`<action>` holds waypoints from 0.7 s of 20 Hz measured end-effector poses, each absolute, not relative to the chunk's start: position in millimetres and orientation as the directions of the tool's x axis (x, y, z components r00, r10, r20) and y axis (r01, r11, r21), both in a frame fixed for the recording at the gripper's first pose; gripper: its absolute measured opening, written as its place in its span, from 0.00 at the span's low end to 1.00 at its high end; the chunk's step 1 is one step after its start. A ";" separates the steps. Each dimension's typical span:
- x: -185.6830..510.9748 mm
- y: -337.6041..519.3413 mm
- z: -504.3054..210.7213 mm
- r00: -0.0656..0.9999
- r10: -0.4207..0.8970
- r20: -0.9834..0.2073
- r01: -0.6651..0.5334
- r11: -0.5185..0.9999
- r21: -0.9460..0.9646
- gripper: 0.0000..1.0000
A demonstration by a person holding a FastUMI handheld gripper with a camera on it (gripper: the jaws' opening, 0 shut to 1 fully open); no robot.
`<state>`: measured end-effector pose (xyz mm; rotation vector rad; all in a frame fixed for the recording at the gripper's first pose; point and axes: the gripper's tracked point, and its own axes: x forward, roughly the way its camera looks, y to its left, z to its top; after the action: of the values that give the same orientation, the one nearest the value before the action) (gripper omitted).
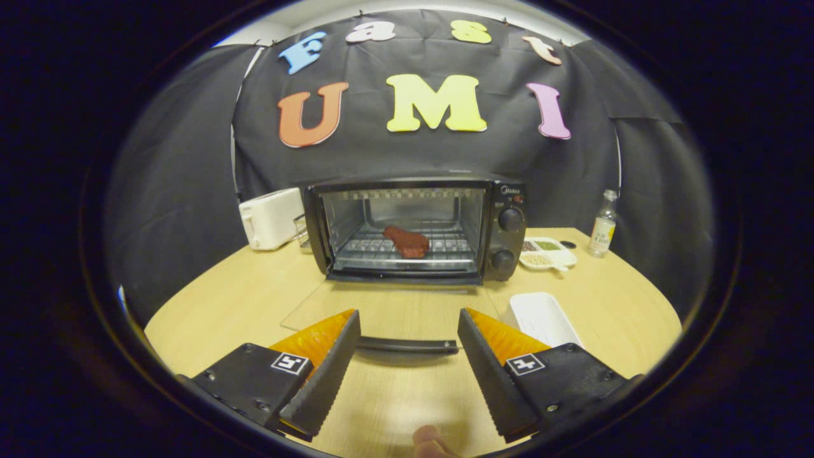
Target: Open the toaster oven, put the food inside, and close the toaster oven door.
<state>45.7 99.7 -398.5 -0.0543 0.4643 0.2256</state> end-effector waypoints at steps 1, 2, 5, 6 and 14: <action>42.2 104.0 -406.4 0.860 0.211 -0.465 -0.235 0.972 0.006 0.98; 37.4 107.4 -415.0 0.846 0.217 -0.486 -0.245 0.970 0.007 0.98; 27.6 115.4 -428.1 0.837 0.217 -0.502 -0.250 0.968 0.001 0.98; 27.5 114.4 -433.3 0.835 0.201 -0.512 -0.237 0.971 -0.006 0.98; 39.3 111.6 -458.5 0.813 0.144 -0.565 -0.170 0.985 0.005 0.98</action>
<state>39.3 111.6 -458.5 -0.0460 0.5992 0.1675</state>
